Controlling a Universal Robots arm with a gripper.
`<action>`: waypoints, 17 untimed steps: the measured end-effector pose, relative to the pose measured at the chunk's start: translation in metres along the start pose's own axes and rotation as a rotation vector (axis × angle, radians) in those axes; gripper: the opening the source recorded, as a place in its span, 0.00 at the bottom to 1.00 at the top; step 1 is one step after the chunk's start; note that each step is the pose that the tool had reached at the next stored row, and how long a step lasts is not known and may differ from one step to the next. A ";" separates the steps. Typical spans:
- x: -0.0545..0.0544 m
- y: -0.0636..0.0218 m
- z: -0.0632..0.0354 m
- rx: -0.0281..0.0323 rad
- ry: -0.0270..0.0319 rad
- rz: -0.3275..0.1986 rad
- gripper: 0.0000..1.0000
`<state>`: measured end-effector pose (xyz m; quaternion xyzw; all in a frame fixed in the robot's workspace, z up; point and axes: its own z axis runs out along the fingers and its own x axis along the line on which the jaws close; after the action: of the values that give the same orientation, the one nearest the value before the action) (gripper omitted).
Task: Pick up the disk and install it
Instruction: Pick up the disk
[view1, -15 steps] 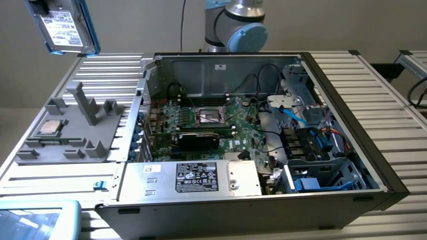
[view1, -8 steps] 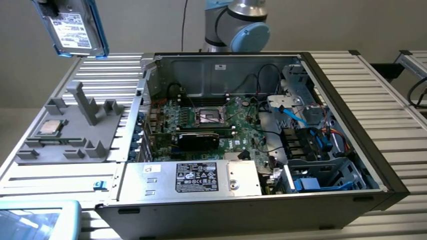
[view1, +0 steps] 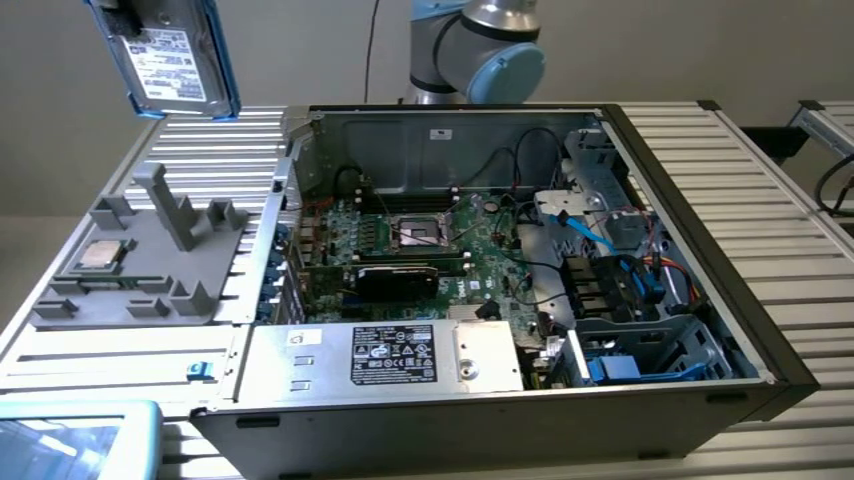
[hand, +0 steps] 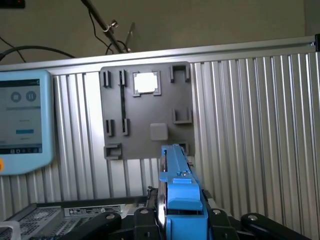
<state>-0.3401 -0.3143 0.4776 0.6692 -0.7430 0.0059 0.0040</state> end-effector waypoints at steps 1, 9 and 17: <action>0.001 -0.0041 -0.0008 -0.0001 0.0001 0.000 0.37; 0.011 -0.0385 -0.0083 -0.0008 0.0001 0.000 0.37; 0.023 -0.0716 -0.0161 -0.0022 0.0003 0.000 0.37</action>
<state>-0.2713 -0.3441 0.4943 0.6693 -0.7430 0.0052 0.0048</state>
